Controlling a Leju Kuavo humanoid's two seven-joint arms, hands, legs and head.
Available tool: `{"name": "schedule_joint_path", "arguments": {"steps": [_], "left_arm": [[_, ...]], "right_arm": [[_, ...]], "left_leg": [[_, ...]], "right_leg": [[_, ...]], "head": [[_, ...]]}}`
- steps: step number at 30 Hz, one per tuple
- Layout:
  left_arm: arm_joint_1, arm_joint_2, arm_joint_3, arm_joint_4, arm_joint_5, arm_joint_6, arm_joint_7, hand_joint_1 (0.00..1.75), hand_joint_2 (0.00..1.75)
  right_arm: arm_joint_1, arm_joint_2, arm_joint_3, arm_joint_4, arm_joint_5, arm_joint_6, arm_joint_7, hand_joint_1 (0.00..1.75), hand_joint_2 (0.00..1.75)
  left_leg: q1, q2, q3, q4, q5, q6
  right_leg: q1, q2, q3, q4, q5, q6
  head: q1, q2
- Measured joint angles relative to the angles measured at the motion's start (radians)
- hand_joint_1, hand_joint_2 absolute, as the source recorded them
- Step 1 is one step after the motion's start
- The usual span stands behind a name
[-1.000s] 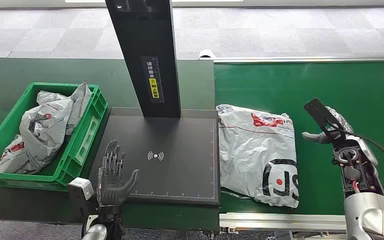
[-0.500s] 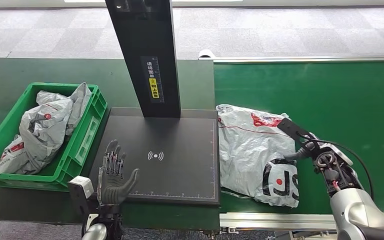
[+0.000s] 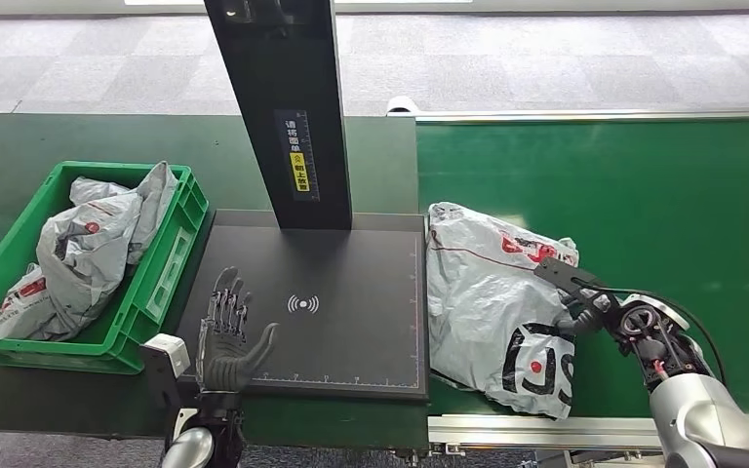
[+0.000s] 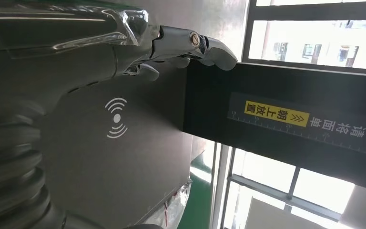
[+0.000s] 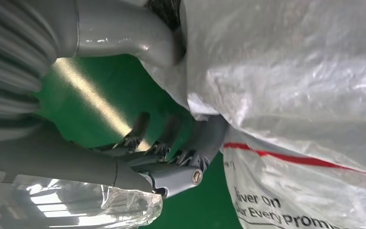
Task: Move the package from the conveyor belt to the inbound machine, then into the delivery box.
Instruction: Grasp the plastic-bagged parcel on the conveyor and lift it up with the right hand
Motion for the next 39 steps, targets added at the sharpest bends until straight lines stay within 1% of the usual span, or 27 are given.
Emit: {"name": "schedule_joint_path", "arguments": {"steps": [13,16,21,33,39], "left_arm": [[-0.001,0.001,-0.008,0.011,0.000,0.001,0.000,0.00,1.75],[0.001,0.002,-0.008,0.014,0.006,0.012,-0.009,0.00,1.75],[0.023,0.006,-0.007,0.008,0.021,0.040,-0.028,0.00,1.75],[0.043,0.013,-0.007,-0.009,0.025,0.044,-0.031,0.00,1.75],[0.051,0.014,-0.007,-0.015,0.032,0.058,-0.031,0.00,1.75]], "right_arm": [[0.027,-0.008,0.002,0.012,-0.004,0.002,-0.012,1.75,1.75],[0.030,-0.008,0.002,0.012,-0.018,-0.034,-0.046,1.75,1.75],[0.029,-0.001,-0.018,-0.001,-0.093,-0.110,-0.150,1.75,1.75],[0.027,0.010,-0.039,-0.013,-0.109,-0.126,-0.169,1.75,1.75],[0.026,0.014,-0.053,-0.029,-0.130,-0.199,-0.204,1.75,1.75]], "left_leg": [[0.000,0.002,0.000,0.000,0.000,0.000],[0.000,0.001,-0.001,0.000,0.000,0.000],[0.000,0.001,-0.001,0.000,0.000,0.000],[0.000,0.001,-0.001,0.000,0.000,0.000],[0.000,0.001,-0.001,0.000,0.000,0.000]], "right_leg": [[0.000,0.000,0.000,0.000,0.000,0.000],[0.000,0.000,0.000,0.000,0.000,0.000],[0.000,0.000,0.000,0.000,0.000,0.000],[0.000,0.000,0.000,0.000,0.000,0.000],[0.000,0.000,0.000,0.000,0.000,0.000]], "head": [[0.000,0.000],[0.000,0.000],[0.000,0.000],[0.000,0.000],[0.000,0.000]]}}
